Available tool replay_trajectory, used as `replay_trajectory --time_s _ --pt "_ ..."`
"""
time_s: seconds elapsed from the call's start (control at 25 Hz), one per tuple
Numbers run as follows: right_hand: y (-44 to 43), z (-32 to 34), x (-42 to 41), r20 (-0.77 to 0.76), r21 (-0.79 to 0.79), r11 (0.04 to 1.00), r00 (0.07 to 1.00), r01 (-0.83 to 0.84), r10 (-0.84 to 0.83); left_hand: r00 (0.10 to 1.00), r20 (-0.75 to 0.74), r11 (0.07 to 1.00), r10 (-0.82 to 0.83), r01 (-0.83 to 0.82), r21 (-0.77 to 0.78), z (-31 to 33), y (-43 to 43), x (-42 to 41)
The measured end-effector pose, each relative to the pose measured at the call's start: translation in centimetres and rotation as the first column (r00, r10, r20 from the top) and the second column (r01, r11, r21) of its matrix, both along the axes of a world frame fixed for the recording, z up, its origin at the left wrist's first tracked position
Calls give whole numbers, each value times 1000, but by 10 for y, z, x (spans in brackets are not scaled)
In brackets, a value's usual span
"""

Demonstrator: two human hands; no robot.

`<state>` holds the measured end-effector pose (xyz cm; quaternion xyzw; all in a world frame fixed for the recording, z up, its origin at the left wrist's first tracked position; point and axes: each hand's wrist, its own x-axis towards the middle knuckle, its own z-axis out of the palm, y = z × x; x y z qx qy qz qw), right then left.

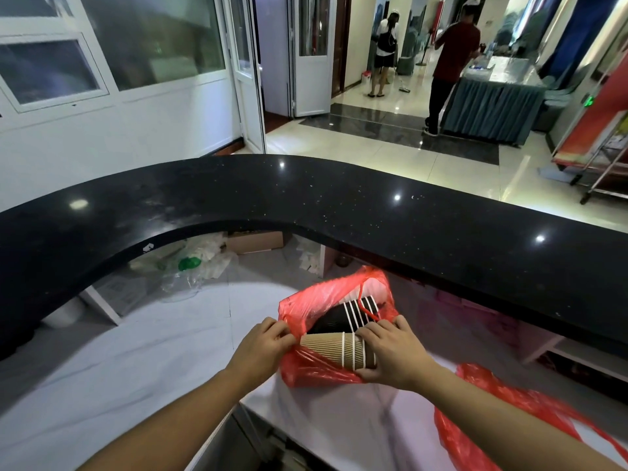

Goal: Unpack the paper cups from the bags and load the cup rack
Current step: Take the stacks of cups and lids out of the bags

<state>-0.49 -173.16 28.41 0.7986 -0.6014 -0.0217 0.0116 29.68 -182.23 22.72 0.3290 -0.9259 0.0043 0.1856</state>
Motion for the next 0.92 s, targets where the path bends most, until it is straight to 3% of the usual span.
replay_trajectory --time_s 0.12,0.24,0.4,0.48,0.6,0.76,0.92 --pt "-6 4 -4 88 -22 999 996 25 -23 999 19 995 -39 41 -91 -13 1 15" --pt "-15 14 -4 151 -17 999 988 29 -27 997 73 1000 -1 1 -8 -16 8 16" --pt "-28 21 -1 226 -121 990 973 71 -43 965 -211 952 159 -93 292 20 13 -13" --pt "-35 25 2 289 -183 974 954 135 -78 910 -295 839 292 -96 535 41 13 -28" --pt "-45 33 10 335 -197 969 939 149 -76 802 -394 687 448 -27 726 59 11 -47" --pt "-59 40 39 561 -137 984 828 110 -14 610 -493 547 620 115 829 76 12 -61" --pt "-72 42 72 703 -71 997 708 -30 72 495 -512 537 702 104 837 86 16 -31"
